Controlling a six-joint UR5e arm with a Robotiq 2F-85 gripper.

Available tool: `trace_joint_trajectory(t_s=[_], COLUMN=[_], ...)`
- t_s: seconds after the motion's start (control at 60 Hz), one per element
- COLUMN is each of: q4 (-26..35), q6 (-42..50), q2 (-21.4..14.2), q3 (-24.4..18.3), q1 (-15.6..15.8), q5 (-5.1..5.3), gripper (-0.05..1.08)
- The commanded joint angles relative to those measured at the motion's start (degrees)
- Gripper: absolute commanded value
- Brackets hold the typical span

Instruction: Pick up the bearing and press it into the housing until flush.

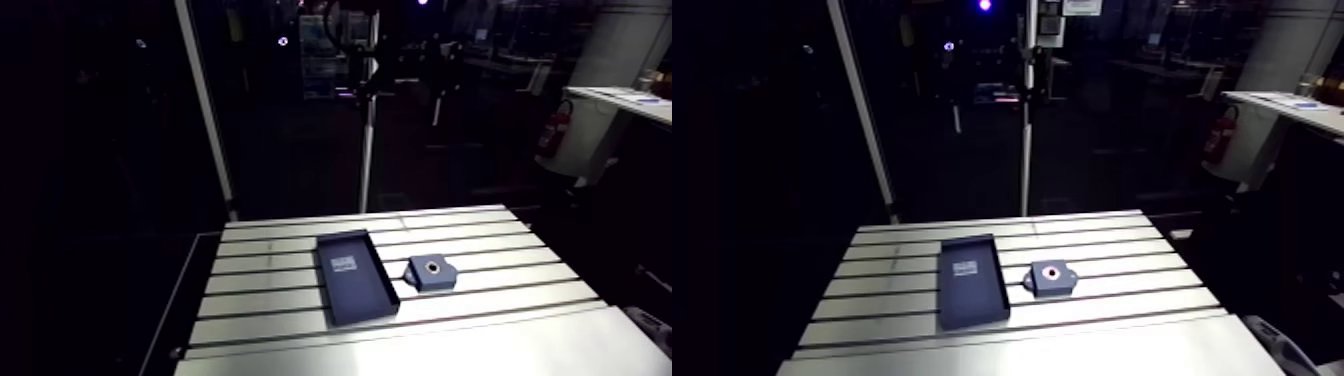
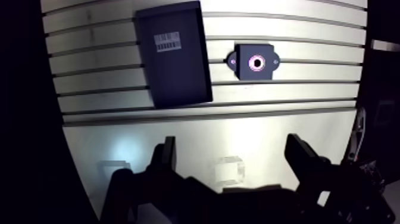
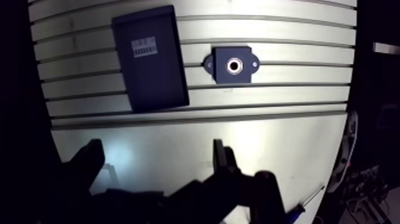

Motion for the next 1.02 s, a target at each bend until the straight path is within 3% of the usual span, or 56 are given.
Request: trace_joint_trajectory(t_s=[0.017, 1.017], q4=[-0.04, -0.39], q6=[0.05, 0.14], q2=[0.05, 2.26], q3=[-0.60, -1.04], q1=[1.26, 2.65], q5=[0.14, -0.05], gripper=[0.01, 0.01])
